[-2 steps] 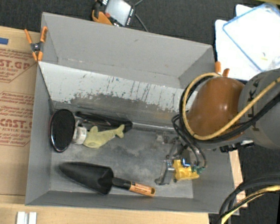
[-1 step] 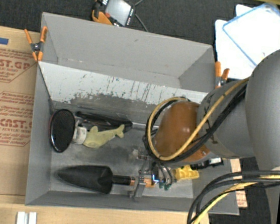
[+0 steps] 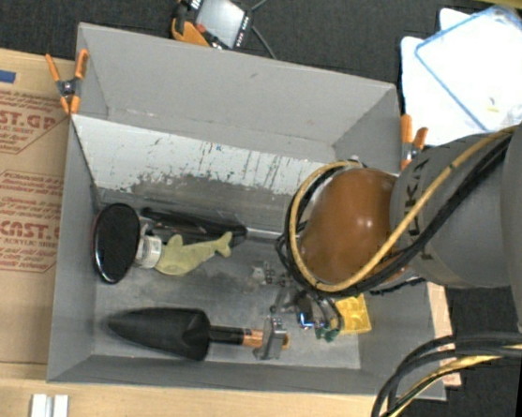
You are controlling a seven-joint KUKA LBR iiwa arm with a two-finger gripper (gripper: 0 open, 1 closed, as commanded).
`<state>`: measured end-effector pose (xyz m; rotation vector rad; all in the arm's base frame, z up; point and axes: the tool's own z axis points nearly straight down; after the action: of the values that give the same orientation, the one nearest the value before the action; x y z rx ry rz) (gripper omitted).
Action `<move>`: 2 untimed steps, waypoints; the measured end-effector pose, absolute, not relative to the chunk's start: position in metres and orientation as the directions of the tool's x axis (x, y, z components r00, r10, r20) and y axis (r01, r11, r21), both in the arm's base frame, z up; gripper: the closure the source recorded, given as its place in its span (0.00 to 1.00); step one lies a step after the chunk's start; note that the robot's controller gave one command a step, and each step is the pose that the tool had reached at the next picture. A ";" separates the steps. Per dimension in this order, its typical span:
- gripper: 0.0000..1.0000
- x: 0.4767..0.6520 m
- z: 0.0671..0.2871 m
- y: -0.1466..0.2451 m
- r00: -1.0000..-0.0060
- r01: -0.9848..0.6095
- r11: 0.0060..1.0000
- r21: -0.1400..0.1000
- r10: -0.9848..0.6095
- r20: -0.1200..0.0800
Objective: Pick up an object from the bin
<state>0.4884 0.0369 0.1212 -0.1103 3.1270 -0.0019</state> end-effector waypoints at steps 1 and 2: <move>0.00 0.506 0.099 0.036 -0.957 0.290 0.957 0.001 0.290 -0.001; 0.00 0.482 0.071 0.107 -0.998 0.057 0.998 0.003 0.057 -0.021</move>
Offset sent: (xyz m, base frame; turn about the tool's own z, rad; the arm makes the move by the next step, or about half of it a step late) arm -0.0087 0.0688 -0.0512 0.1284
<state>0.4823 0.1073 0.0712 0.0886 3.1195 0.0042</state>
